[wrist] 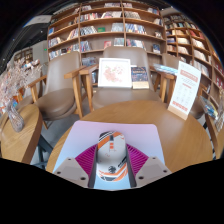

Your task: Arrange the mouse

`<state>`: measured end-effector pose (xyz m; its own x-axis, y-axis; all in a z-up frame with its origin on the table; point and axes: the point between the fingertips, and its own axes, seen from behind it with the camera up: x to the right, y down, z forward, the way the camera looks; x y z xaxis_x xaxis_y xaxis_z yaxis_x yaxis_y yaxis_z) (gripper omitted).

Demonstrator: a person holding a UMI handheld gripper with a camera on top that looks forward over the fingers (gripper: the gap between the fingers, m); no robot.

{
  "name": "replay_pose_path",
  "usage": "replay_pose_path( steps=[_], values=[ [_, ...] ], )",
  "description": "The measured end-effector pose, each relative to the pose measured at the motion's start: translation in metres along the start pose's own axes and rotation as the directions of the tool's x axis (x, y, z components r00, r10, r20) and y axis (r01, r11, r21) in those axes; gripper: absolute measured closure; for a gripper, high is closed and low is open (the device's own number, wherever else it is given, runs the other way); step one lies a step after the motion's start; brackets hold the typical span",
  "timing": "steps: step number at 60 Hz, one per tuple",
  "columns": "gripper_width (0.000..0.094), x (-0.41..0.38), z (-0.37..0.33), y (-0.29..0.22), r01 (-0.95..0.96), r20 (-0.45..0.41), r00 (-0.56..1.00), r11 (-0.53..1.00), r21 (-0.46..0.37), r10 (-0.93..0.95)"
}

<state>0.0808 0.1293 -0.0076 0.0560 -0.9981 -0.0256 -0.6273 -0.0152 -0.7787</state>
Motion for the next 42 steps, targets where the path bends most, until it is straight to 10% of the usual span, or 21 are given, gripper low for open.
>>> replay_pose_path(
  steps=[7,14,42],
  values=[
    [0.0391,0.003,0.001,0.001,0.020,-0.016,1.000,1.000,-0.005,-0.020],
    [0.0072,0.006,-0.014,-0.003,0.019,-0.042,0.999,1.000,0.008,-0.019],
    [0.0086,0.045,-0.219,0.048,0.054,-0.049,0.998,0.995,0.086,-0.050]
  ],
)
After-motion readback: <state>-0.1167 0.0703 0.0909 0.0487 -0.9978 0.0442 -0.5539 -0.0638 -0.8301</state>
